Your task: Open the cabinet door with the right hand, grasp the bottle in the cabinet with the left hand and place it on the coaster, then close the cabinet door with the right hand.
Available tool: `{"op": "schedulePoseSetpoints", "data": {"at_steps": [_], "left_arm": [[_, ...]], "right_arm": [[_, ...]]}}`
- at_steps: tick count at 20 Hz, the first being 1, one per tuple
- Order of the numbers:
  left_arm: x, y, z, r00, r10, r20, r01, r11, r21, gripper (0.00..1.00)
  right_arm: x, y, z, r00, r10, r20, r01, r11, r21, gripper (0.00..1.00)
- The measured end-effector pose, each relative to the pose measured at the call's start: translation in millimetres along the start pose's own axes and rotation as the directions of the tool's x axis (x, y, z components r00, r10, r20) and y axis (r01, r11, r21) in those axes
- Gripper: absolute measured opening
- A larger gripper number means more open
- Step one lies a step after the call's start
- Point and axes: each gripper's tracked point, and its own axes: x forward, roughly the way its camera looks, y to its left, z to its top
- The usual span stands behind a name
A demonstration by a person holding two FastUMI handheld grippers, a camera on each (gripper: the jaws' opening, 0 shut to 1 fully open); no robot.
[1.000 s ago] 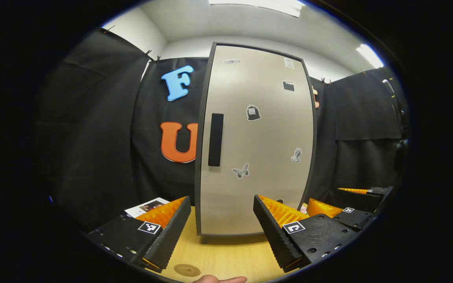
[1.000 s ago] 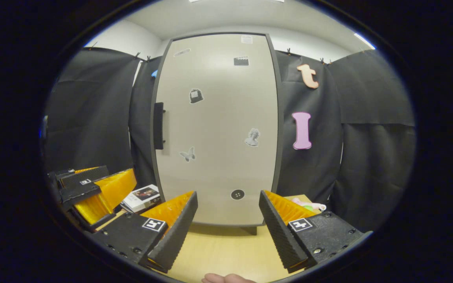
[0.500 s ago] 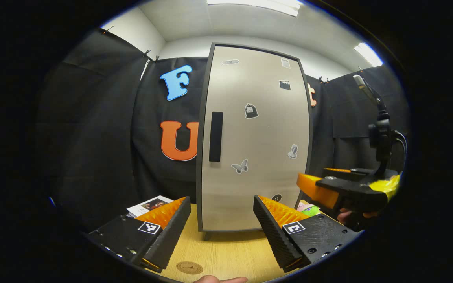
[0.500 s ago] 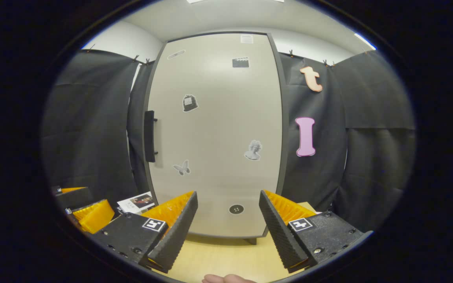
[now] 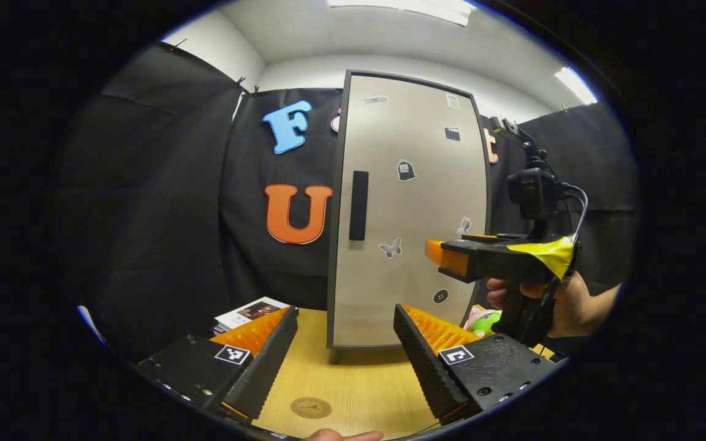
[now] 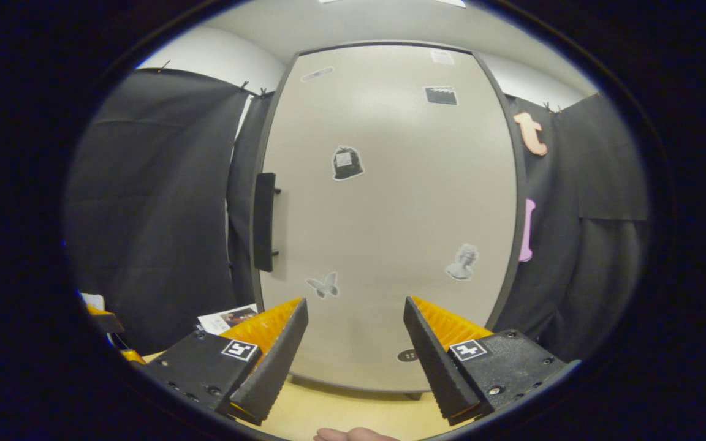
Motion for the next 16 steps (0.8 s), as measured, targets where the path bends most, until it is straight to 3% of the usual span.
{"op": "schedulePoseSetpoints", "data": {"at_steps": [3,11,16], "left_arm": [[-9,25,-8,0.997,0.079,-0.022,-0.079,0.997,0.025,0.96],[-37,91,-20,0.960,0.277,-0.040,-0.278,0.960,-0.036,0.96],[-51,115,-28,0.935,0.349,-0.056,-0.352,0.934,-0.058,0.95]], "right_arm": [[26,20,4,0.999,0.043,-0.013,-0.043,0.999,-0.012,0.98],[76,87,29,0.988,0.151,0.020,-0.149,0.986,-0.070,0.99],[93,107,35,0.987,0.155,0.030,-0.151,0.983,-0.108,0.99]]}}
